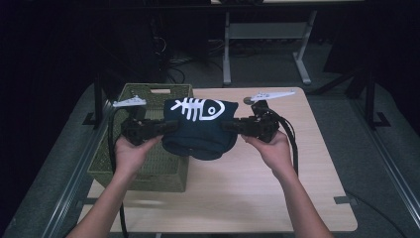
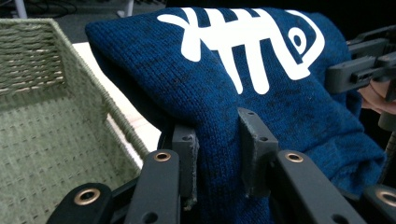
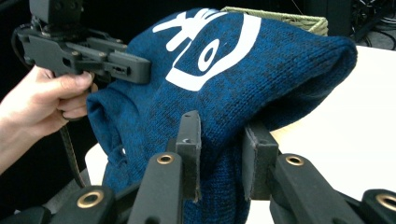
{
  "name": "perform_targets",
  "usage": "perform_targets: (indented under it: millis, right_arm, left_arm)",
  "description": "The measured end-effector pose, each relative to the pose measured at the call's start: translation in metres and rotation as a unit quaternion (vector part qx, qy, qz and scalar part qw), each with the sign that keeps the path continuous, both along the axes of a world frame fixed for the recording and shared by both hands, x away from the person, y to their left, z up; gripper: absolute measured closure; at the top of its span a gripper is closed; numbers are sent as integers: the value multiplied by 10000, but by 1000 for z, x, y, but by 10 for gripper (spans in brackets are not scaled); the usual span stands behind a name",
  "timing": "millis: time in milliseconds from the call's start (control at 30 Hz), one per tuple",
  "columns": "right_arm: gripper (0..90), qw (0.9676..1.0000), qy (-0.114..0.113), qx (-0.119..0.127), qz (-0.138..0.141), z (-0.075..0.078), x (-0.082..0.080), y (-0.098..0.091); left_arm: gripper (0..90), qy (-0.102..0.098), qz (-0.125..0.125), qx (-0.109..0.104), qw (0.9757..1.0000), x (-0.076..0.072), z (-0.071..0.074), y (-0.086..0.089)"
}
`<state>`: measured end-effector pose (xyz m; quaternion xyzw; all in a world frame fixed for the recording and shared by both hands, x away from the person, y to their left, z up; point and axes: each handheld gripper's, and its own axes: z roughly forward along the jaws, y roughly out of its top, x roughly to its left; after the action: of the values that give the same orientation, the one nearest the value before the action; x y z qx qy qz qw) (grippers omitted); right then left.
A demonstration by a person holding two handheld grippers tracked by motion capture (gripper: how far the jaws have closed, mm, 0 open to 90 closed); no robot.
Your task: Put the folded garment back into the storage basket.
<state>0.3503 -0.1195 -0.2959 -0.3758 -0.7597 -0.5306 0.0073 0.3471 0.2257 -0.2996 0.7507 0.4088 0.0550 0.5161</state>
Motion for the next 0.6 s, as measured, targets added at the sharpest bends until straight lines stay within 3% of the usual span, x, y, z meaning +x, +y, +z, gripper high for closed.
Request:
perform_targets:
  millis: [600]
  right_arm:
    - [717, 9999, -71, -21, 150, 2, 13, 48]
  left_arm:
    - [708, -22, 424, 24, 9991, -2, 4, 44]
